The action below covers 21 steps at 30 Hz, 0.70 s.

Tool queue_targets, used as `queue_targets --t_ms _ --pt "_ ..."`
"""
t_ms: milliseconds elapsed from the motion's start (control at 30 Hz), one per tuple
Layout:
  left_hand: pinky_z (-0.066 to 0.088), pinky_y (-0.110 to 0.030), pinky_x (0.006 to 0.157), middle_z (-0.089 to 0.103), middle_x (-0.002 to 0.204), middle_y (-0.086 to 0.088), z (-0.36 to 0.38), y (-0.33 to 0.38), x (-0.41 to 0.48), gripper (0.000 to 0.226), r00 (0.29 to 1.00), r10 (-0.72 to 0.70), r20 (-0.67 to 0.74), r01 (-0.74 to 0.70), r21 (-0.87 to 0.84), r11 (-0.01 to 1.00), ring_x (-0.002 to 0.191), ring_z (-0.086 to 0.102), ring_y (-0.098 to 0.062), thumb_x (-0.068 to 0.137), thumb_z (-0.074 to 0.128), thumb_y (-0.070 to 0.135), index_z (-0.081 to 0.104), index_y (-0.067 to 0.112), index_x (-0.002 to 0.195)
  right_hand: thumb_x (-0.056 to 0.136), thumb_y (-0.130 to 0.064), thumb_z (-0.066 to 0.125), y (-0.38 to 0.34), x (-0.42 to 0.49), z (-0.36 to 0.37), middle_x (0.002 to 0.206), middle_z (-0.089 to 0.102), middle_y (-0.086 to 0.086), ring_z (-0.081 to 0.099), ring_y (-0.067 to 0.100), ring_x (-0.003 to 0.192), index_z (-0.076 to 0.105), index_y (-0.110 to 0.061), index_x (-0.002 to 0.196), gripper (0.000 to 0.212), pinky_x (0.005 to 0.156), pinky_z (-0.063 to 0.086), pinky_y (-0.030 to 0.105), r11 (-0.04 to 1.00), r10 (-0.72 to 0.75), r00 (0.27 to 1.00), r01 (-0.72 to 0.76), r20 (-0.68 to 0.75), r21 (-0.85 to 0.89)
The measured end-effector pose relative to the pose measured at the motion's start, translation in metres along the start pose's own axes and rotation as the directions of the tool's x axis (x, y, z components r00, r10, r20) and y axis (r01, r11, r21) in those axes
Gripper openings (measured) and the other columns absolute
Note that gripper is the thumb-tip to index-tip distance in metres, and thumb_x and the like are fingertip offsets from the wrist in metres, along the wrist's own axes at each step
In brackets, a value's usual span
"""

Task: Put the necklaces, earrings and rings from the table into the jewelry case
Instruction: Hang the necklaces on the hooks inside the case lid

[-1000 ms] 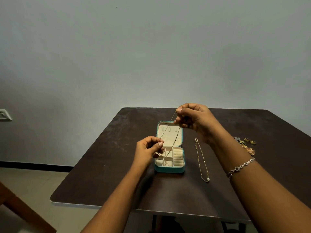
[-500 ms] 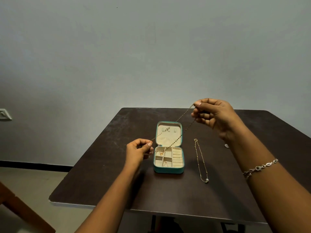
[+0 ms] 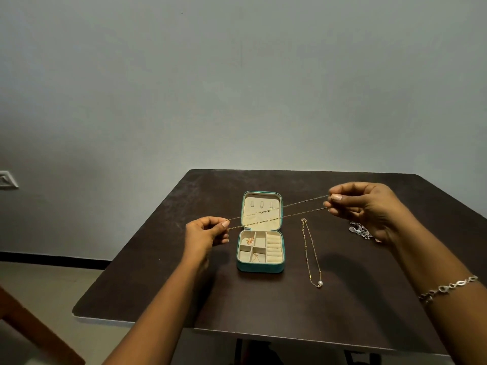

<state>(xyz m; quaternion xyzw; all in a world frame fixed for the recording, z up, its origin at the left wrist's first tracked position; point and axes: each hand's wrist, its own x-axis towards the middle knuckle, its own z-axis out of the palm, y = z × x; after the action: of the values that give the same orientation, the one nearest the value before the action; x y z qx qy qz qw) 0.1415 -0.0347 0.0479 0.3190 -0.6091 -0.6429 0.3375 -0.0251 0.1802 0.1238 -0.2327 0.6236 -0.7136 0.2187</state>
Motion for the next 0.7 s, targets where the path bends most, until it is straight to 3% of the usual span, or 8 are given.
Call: queue_targets --t_ms 133,267,533,700 --pt "0.055 -0.019 0.053 0.062 0.072 -0.009 0.002 0.004 -0.002 0.008 0.999 -0.003 0.045 0.003 0.011 1.0 0.065 0.059 -0.017 0.084 0.058 0.0 0.065 0.003 0.082 0.078 0.013 0.058 0.014 -0.004 -0.015 0.061 0.065 0.013 0.066 0.016 0.052 0.063 0.002 0.072 0.014 0.051 0.056 0.021 0.981 -0.007 0.998 -0.005 -0.061 -0.192" --pt "0.055 -0.021 0.055 0.063 0.071 -0.008 0.006 0.006 -0.004 0.007 0.997 0.023 0.068 -0.027 0.046 0.999 0.065 0.059 -0.016 0.084 0.059 0.001 0.066 0.002 0.083 0.077 0.011 0.062 0.027 -0.012 -0.028 0.069 0.064 0.016 0.065 0.021 0.062 0.065 -0.001 0.071 0.014 0.054 0.056 0.021 0.929 -0.033 0.996 0.002 -0.078 -0.37" --pt "0.054 -0.017 0.052 0.065 0.069 -0.005 0.02 0.008 -0.011 0.012 0.995 0.055 0.085 -0.062 0.075 0.995 0.054 0.061 -0.007 0.084 0.059 0.001 0.066 0.007 0.077 0.075 0.004 0.069 0.046 -0.046 -0.049 0.064 0.069 0.015 0.063 0.021 0.058 0.069 -0.004 0.07 0.009 0.061 0.054 0.029 0.801 -0.072 0.997 0.078 0.033 -0.594" --pt "0.052 -0.015 0.05 0.063 0.069 -0.01 0.04 0.014 -0.002 0.008 0.987 0.12 0.104 -0.133 0.132 0.982 0.059 0.058 -0.013 0.083 0.06 -0.001 0.066 0.001 0.078 0.075 0.0 0.07 0.06 -0.067 -0.059 0.063 0.069 0.008 0.063 0.01 0.056 0.069 -0.013 0.071 0.013 0.056 0.051 0.018 0.759 -0.061 0.992 0.119 0.112 -0.64"
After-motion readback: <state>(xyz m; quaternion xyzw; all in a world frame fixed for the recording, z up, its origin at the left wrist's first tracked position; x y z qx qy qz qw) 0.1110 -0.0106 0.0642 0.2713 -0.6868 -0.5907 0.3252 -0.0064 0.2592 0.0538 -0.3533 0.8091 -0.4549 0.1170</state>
